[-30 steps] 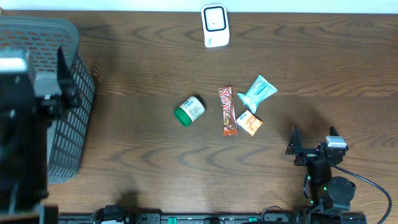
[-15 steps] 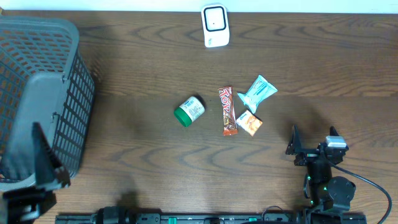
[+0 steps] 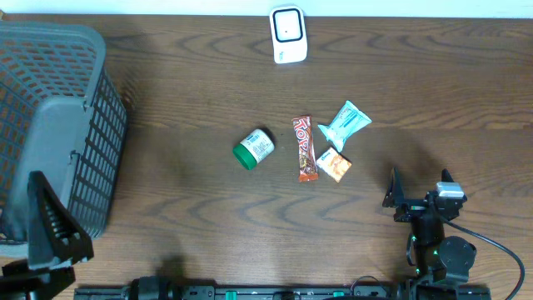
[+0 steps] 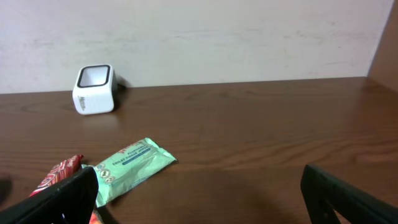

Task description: Scan the item barcode

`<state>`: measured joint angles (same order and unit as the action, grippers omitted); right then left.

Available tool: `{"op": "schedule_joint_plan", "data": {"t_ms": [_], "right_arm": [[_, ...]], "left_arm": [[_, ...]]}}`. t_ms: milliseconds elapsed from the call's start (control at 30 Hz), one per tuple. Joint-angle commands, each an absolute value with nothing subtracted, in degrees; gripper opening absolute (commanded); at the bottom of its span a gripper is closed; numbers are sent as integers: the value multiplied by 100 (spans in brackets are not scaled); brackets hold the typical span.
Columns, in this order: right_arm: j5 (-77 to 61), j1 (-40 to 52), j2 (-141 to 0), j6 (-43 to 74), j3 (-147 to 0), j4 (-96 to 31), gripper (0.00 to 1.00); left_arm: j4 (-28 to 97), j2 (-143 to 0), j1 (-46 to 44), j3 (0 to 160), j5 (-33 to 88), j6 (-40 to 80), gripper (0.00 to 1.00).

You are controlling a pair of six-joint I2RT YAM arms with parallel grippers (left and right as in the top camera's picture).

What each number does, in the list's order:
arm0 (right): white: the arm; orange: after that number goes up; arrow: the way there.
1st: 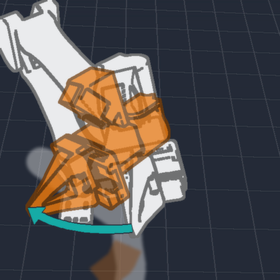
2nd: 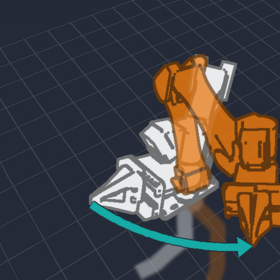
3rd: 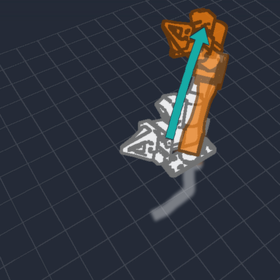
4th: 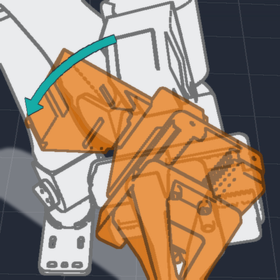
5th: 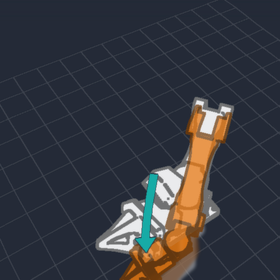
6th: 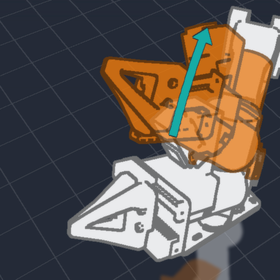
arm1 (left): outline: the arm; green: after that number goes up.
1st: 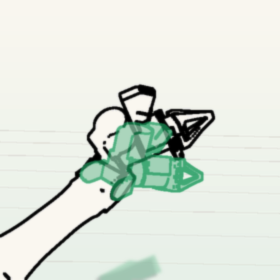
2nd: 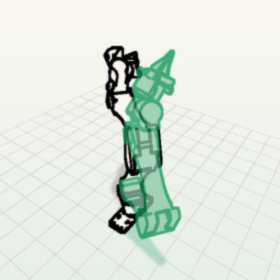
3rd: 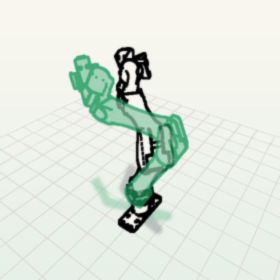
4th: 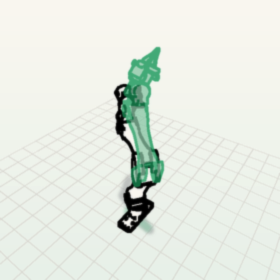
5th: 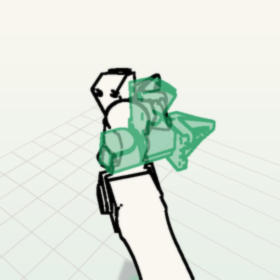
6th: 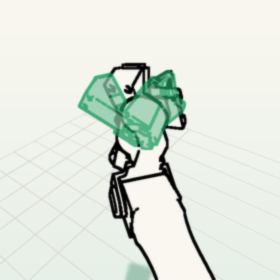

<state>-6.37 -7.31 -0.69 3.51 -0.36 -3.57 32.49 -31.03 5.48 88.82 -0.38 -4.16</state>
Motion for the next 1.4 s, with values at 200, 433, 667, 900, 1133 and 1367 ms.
{"op": "schedule_joint_plan", "data": {"t_ms": [200, 433, 667, 900, 1133, 1367], "right_arm": [[-631, -670, -43, 423, -32, -375, 99], [-631, -670, -43, 421, -32, -375, 99], [-631, -670, -43, 423, -32, -375, 99], [-631, -670, -43, 423, -32, -373, 99], [-631, -670, -43, 423, -32, -375, 99], [-631, -670, -43, 423, -32, -375, 99]], "left_arm": [[3225, -2652, 578, 8954, 62, 158, 98], [3232, -2167, 578, 8954, 104, 161, 98], [3273, -1712, 578, 8952, 106, 161, 98], [3271, -1448, 578, 8954, 252, 158, 98], [3321, -1264, 578, 8949, 1133, -172, 98], [3308, -1256, 578, 8855, 1096, -333, 98]]}}
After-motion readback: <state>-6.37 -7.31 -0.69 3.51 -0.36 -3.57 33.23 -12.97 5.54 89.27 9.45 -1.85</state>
